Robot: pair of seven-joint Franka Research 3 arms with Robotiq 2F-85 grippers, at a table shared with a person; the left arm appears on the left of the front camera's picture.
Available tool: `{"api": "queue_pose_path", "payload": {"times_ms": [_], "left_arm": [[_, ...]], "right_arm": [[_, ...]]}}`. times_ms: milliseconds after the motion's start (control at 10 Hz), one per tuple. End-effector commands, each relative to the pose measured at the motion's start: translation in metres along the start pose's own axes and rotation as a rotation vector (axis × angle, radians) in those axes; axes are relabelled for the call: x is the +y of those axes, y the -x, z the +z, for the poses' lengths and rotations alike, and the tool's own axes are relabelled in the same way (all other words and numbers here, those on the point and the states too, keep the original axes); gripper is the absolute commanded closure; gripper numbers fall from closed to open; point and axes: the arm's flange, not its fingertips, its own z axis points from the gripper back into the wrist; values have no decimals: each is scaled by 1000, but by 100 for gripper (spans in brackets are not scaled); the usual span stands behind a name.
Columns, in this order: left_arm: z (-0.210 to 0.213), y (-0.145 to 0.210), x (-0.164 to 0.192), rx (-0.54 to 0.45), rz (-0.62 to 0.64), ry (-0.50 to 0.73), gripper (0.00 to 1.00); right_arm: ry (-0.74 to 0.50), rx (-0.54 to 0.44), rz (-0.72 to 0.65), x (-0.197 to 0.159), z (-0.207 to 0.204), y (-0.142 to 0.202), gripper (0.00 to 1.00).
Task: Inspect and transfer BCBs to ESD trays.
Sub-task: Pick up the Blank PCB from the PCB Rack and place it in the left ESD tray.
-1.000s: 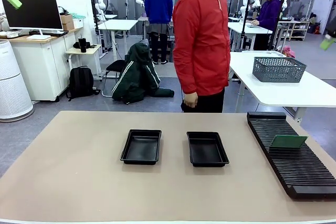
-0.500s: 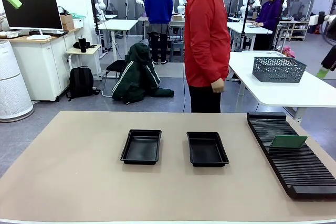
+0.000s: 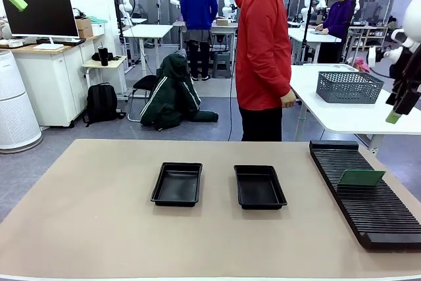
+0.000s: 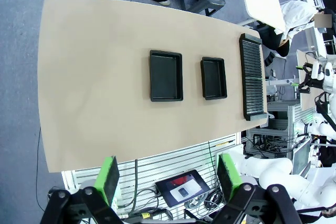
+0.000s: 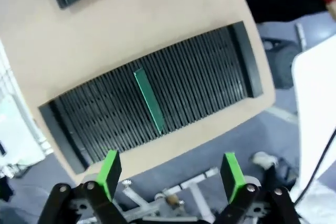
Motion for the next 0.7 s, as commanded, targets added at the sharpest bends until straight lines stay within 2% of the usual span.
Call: {"api": "queue_pose_path", "payload": {"times_ms": [0, 200, 600], "left_arm": [[0, 1, 1, 0, 0, 1, 0], [0, 1, 1, 0, 0, 1, 0], [0, 1, 1, 0, 0, 1, 0]], "right_arm": [[25, 12, 121, 2, -21, 2, 0], [-17, 27, 205, 2, -44, 0, 0], [-54, 30, 270, 7, -92, 9, 0]]}}
